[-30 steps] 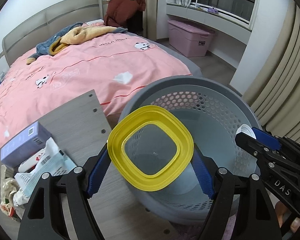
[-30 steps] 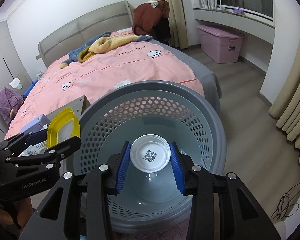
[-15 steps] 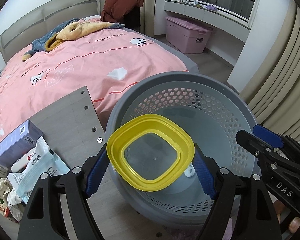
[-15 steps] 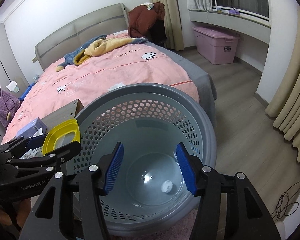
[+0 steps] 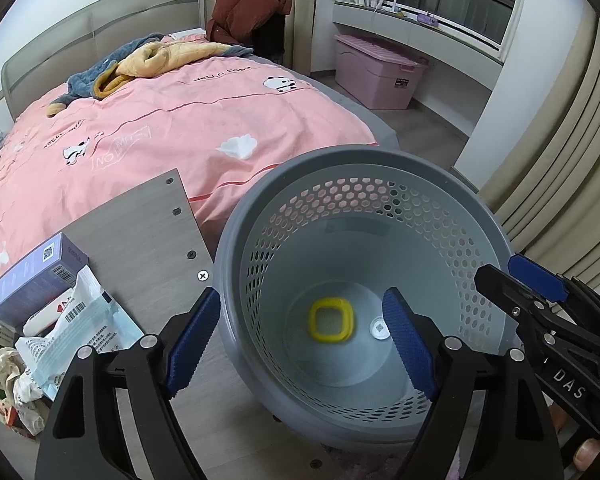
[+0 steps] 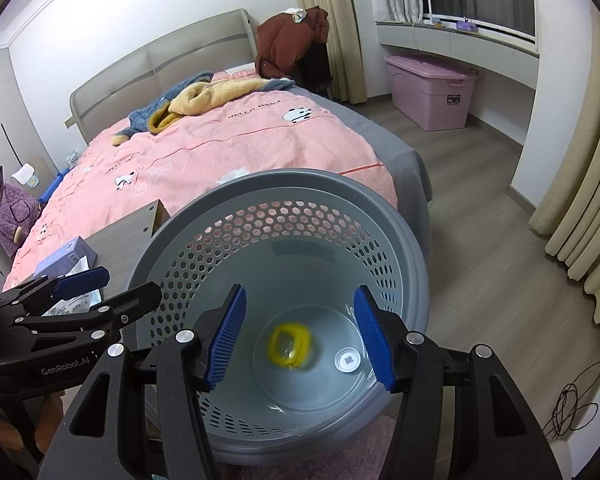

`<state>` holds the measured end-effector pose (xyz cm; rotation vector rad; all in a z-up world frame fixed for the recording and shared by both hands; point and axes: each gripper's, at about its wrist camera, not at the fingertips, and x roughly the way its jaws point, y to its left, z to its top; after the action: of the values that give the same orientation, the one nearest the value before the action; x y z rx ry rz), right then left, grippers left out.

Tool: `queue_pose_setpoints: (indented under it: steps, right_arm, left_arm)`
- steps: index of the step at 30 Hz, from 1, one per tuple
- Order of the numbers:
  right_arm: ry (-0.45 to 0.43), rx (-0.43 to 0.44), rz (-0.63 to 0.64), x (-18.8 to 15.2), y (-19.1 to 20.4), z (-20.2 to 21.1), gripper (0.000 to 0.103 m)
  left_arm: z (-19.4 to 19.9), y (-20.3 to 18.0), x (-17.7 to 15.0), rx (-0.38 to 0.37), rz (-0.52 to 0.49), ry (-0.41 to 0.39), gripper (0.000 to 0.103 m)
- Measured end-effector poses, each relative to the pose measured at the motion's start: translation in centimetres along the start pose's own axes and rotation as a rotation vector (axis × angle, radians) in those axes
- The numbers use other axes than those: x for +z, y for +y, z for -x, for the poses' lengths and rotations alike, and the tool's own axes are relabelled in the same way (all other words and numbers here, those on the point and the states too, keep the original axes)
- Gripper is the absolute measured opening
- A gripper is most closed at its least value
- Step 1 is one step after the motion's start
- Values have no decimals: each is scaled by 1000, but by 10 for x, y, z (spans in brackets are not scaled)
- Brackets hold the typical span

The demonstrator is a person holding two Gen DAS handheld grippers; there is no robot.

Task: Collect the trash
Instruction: 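Carry the lid and cap over the grey wastebasket and open both tools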

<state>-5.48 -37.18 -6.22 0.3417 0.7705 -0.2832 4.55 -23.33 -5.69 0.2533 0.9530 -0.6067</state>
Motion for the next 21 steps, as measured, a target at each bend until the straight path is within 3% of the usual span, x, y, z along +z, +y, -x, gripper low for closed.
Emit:
queue_pose_setpoints:
  steps: [11, 21]
  right_arm:
    - [-3, 1, 3, -3, 4, 3, 58]
    - [-13, 6, 30, -5, 22, 11, 62]
  left_arm:
    - [7, 11, -6, 10, 47, -11, 80]
    - [33, 31, -15, 30, 105, -84, 80]
